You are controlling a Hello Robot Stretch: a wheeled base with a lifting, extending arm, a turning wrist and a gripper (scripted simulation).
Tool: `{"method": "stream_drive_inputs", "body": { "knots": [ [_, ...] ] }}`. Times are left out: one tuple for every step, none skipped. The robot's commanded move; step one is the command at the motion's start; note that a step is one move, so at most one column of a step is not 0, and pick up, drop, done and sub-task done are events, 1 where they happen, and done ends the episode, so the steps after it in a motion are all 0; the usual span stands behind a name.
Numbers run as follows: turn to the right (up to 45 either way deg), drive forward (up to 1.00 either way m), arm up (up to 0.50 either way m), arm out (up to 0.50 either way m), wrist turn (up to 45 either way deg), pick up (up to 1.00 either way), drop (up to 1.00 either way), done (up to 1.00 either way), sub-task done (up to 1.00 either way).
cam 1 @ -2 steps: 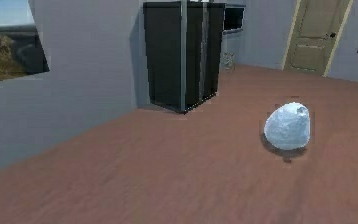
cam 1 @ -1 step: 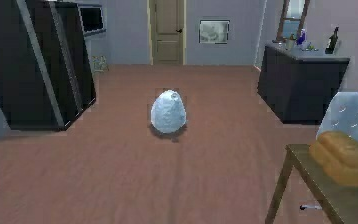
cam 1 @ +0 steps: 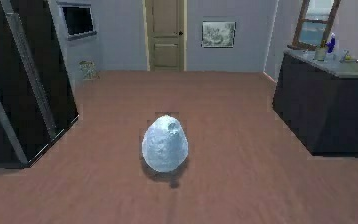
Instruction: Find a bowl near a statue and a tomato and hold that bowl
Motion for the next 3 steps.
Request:
{"method": "stream_drive_inputs", "body": {
  "knots": [
    [45.0, 0.0, 0.0, 0.0, 0.0, 0.0, 0.0, 0.0, 0.0],
    [-42.0, 0.0, 0.0, 0.0, 0.0, 0.0, 0.0, 0.0, 0.0],
    [0.0, 0.6, 0.0, 0.0, 0.0, 0.0, 0.0, 0.0, 0.0]
  ]
}}
